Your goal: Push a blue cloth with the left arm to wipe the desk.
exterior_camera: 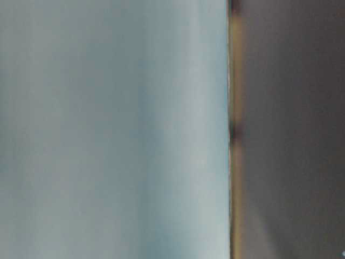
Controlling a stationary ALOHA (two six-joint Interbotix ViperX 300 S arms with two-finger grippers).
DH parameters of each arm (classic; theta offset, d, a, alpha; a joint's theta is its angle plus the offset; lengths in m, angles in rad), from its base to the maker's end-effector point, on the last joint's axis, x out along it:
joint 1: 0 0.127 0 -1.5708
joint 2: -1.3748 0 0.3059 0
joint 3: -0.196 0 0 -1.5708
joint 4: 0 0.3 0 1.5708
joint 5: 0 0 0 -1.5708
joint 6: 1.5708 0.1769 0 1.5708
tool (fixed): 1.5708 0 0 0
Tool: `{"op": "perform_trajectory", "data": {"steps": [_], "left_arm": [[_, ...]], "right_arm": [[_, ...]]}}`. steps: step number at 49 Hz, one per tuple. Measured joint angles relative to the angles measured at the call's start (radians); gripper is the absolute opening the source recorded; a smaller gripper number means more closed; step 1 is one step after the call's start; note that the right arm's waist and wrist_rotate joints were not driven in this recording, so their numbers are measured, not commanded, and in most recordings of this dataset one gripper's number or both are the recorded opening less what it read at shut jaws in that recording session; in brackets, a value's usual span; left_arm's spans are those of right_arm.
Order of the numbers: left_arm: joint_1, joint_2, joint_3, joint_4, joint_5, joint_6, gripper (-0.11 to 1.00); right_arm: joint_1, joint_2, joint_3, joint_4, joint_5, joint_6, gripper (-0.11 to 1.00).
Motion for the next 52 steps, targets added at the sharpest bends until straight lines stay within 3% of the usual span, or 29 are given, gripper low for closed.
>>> {"op": "perform_trajectory", "data": {"steps": [10, 32, 52], "left_arm": [[-0.077, 0.0, -0.002, -0.002, 0.003, 0.0, 0.86], [-0.083, -0.025, -0.006, 0.0, 0.005, 0.012, 0.86], [-0.084, -0.167, -0.008, 0.0, 0.032, 0.026, 0.86]], "right_arm": [[0.002, 0.0, 0.0, 0.0, -0.002, -0.002, 0.0], [0.0, 0.0, 0.0, 0.009, -0.002, -0.002, 0.0], [0.0, 0.0, 0.002, 0.009, -0.032, -0.002, 0.0]]}}
